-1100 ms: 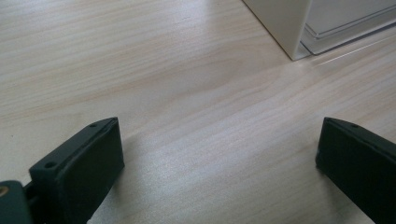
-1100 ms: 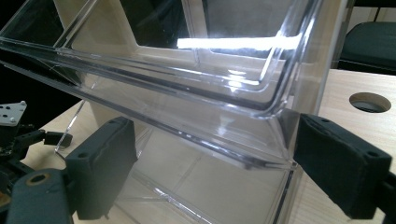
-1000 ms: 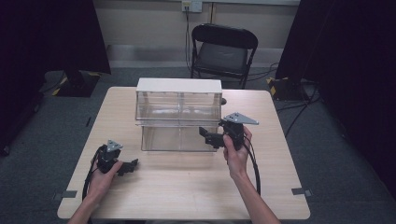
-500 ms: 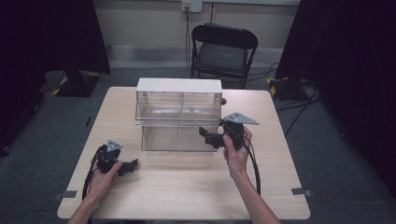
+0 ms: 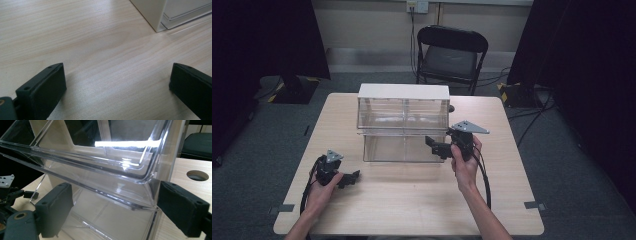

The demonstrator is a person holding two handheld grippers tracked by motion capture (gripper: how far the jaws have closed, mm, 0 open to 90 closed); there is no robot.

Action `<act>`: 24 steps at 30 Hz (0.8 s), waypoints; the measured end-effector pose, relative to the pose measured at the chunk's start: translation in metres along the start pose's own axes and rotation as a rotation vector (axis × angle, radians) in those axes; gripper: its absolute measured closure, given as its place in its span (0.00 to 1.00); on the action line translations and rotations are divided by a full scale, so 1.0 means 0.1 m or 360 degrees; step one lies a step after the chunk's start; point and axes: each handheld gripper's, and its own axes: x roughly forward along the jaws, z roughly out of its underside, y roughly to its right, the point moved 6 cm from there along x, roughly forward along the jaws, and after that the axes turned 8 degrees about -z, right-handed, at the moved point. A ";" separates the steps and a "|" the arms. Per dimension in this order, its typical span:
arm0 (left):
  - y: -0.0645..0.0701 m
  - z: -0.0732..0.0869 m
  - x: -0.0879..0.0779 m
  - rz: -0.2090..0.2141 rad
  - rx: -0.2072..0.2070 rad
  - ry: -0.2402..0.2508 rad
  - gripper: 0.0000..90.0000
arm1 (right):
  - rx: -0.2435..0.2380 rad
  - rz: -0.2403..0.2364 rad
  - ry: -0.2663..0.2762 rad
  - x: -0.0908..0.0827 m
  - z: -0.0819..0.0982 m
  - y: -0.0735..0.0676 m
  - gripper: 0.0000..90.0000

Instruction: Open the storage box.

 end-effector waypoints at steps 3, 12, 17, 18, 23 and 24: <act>0.00 0.00 0.00 0.0000 -0.0001 0.0000 0.00 | 0.0001 -0.0001 0.0000 0.00 0.00 0.00 0.14; 0.00 0.00 0.00 0.0000 0.0001 0.0000 0.00 | -0.0002 0.0004 0.0004 0.00 0.00 0.00 0.14; 0.00 0.00 0.00 0.0000 0.0001 0.0000 0.00 | 0.0001 0.0012 0.0003 -0.01 0.00 -0.01 0.14; 0.00 0.00 0.00 0.0000 0.0001 0.0000 0.00 | 0.0003 0.0012 0.0003 -0.01 0.00 -0.01 0.14; 0.00 0.00 0.00 0.0000 0.0002 0.0000 0.00 | 0.0004 0.0011 0.0003 -0.01 0.00 -0.01 0.14; 0.00 0.00 0.00 0.0000 0.0000 0.0000 0.00 | 0.0004 0.0015 0.0002 -0.01 0.00 -0.01 0.14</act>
